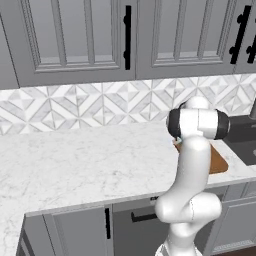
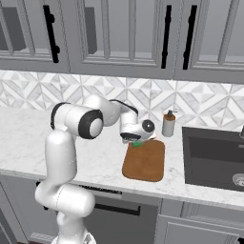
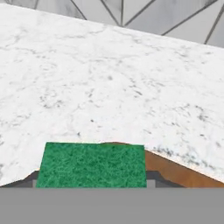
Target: Pick up the sponge from the counter and clean the cutting board by briefly scrubbing or pressing down on the cutting board. Once finished, release the sponge.
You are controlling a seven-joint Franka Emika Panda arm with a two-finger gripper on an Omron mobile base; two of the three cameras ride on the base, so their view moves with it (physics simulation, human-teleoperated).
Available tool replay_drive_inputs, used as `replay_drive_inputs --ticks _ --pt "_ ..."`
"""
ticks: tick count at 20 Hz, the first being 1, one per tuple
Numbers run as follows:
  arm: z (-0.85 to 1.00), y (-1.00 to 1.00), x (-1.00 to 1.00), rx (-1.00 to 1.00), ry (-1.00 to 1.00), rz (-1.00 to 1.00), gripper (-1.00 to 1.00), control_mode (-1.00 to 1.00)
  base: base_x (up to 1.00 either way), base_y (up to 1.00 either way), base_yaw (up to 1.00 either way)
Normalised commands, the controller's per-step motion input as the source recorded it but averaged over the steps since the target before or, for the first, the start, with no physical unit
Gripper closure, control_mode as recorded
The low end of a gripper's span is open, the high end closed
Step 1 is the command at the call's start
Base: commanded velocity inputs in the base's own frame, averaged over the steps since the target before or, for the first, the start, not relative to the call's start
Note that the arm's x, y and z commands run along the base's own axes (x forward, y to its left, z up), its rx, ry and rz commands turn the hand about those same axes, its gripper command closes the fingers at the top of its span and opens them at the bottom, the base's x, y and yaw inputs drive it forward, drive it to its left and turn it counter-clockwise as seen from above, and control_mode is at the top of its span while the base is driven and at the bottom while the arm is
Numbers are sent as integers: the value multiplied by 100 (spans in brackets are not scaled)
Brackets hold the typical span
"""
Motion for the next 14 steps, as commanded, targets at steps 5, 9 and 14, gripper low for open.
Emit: replay_drive_inputs --ticks 5,9,14 --pt "0 -30 -30 0 0 -3 100 -100 0 0 0" --pt "-6 -35 -98 0 0 0 100 -100 0 0 0" --pt "-12 -14 -96 0 2 -1 100 -100 0 0 0"
